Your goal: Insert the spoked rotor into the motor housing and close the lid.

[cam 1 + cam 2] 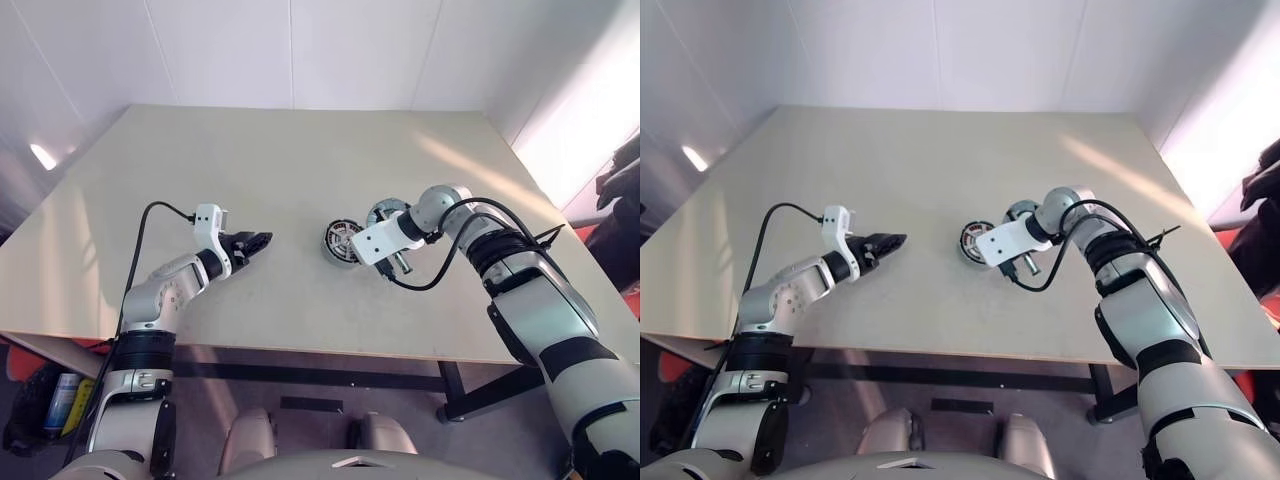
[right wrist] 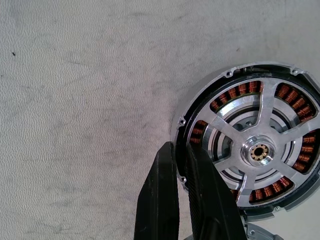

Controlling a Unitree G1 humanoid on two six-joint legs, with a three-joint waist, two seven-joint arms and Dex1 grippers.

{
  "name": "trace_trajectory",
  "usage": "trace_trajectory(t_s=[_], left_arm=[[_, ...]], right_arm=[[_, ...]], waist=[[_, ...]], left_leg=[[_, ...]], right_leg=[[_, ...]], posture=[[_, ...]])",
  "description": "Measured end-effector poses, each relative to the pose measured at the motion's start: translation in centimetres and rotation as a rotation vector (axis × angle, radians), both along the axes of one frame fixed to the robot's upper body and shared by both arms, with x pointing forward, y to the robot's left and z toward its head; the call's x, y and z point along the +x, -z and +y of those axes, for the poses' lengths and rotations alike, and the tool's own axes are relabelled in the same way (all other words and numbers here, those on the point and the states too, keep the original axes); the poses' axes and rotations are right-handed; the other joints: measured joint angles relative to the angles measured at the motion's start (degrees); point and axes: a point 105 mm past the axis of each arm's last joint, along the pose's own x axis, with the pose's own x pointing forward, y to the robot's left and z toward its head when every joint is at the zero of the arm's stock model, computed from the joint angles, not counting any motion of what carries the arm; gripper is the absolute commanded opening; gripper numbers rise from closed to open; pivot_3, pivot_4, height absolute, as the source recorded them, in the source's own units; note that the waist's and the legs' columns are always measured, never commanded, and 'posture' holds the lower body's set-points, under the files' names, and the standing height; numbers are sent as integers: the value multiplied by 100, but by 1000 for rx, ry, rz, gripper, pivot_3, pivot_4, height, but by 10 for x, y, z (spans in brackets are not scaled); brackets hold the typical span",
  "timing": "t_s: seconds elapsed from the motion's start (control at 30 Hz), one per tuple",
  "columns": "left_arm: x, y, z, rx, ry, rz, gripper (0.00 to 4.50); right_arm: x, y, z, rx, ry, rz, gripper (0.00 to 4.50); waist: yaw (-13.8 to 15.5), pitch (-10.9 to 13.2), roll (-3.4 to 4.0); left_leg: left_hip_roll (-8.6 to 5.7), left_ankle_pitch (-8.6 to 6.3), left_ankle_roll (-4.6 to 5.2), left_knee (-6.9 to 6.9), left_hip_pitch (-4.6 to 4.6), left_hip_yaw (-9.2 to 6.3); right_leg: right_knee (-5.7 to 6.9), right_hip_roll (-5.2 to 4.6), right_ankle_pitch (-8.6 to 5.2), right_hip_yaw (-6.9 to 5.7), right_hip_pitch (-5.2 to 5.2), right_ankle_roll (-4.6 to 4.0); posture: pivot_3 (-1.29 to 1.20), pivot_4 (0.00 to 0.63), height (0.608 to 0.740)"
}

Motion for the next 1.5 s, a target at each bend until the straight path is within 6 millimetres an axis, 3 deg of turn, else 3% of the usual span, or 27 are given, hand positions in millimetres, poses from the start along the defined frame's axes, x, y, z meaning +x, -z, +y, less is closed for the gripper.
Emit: trace_trajectory(t_s=[0.17,0.4,0.6,0.8,0.97,1.17,1.5], left_arm=[[0,0,-1,-4,2,1,2879],[-1,3,-6,-17,-1,8,2879],[-3,7,-6,-21,-5,19,2879],[-4,10,-6,-24,-6,26,2879],[-5,10,-6,-24,-8,27,2879],[-5,11,-6,-23,-9,28,2879],[-6,10,-4,-20,-16,23,2879]], right_arm=[[1,-3,1,5,0,-12,9],[-25,-13,5,26,3,130,9],[-41,-26,16,81,188,282,9],[-41,-24,29,151,501,475,9],[-38,-25,36,179,637,507,9],[-36,-20,43,181,680,478,9],[-44,-22,64,187,571,432,9]], waist=[[-18,1,-1],[70,3,-3],[105,5,-3],[118,6,-2],[138,6,-2],[189,6,-2],[204,6,-2]], left_leg=[[-1,0,1,0,-22,0],[4,0,43,8,-58,2],[7,3,35,11,-52,1],[9,4,-2,9,-34,-2],[8,7,-9,-3,-35,-2],[7,14,-21,-10,-35,-1],[7,22,-35,-10,-33,-1]], right_leg=[[0,0,0,0,-22,0],[-4,1,0,-8,-48,-1],[-2,1,0,-8,-46,0],[4,2,1,-8,-33,-1],[0,2,1,-8,-38,-1],[-3,2,1,-7,-40,-1],[0,2,2,-7,-38,0]], posture=[[0,0,740],[0,0,740],[0,0,740],[0,0,740],[0,0,740],[0,0,740],[0,0,740]])
